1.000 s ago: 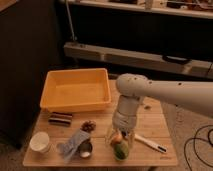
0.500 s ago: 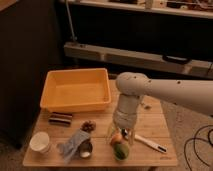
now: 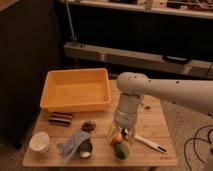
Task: Place pepper in tray
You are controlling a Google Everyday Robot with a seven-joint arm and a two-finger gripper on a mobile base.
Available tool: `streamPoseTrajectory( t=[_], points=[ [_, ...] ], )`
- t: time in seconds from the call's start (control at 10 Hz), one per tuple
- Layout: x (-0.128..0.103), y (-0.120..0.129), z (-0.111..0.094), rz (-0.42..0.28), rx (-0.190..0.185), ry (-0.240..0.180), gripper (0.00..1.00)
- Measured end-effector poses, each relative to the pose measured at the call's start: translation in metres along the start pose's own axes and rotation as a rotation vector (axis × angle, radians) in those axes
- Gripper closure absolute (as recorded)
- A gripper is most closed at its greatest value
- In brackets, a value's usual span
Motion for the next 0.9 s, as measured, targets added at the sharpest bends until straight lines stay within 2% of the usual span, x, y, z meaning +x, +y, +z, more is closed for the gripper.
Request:
streamPoseTrajectory(
  t=[0.5,0.9],
  points=[
    [-0.016,-0.007,0.010,-0.005,-0.043,0.019,0.35],
    [-0.030,-0.009,0.023,-0.002,-0.075,0.052,0.35]
  ],
)
